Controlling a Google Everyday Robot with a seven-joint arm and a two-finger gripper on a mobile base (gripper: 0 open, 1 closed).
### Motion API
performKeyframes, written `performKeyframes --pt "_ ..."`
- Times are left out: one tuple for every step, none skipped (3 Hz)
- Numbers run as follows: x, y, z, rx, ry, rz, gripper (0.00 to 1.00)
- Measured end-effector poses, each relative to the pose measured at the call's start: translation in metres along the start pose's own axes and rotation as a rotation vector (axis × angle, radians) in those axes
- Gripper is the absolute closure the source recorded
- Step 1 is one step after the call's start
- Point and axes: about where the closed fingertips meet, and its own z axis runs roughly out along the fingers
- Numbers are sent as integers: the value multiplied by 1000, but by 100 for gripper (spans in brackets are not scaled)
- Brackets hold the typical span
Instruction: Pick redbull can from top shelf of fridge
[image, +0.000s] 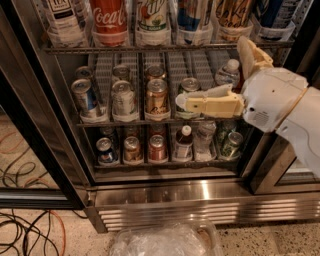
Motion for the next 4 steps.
performKeyframes --pt "9 9 6 44 -51 -25 0" --pt "9 9 6 44 -51 -24 0" --pt "9 4 4 50 -46 -9 0" --pt "11 -9 5 71 -46 20 0"
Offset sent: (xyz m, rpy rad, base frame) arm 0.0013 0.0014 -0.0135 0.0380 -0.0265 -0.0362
